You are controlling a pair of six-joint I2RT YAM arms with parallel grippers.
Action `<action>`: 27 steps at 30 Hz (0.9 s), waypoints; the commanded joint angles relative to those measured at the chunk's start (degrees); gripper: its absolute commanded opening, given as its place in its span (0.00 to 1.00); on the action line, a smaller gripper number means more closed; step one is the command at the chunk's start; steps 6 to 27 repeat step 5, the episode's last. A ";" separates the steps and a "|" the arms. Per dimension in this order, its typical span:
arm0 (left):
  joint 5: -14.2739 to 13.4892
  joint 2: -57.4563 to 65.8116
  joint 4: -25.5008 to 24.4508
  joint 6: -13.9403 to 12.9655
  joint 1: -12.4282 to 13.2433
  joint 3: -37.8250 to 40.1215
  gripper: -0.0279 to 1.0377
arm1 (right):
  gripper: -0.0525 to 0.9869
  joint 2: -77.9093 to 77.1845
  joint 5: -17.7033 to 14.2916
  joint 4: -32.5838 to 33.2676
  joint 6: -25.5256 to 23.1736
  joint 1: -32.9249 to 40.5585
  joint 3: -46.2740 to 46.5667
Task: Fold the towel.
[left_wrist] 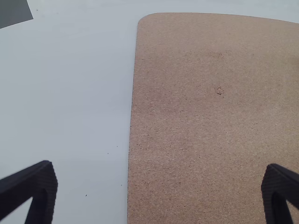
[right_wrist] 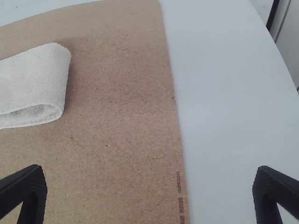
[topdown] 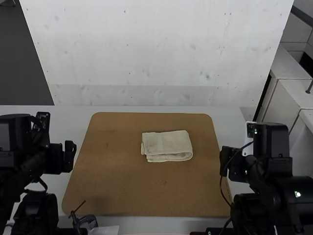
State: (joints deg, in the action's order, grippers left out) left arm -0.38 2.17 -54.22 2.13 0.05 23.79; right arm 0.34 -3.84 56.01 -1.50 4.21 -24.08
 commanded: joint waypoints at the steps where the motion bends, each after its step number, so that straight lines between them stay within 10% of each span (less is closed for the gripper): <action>1: 0.65 -0.94 0.34 -0.55 0.38 1.35 0.95 | 0.97 -0.25 0.58 -0.37 -0.52 -0.25 -1.68; 27: 0.65 -0.86 0.34 -0.55 0.38 1.35 0.95 | 0.97 -0.25 0.58 -0.37 -0.52 -0.25 -1.59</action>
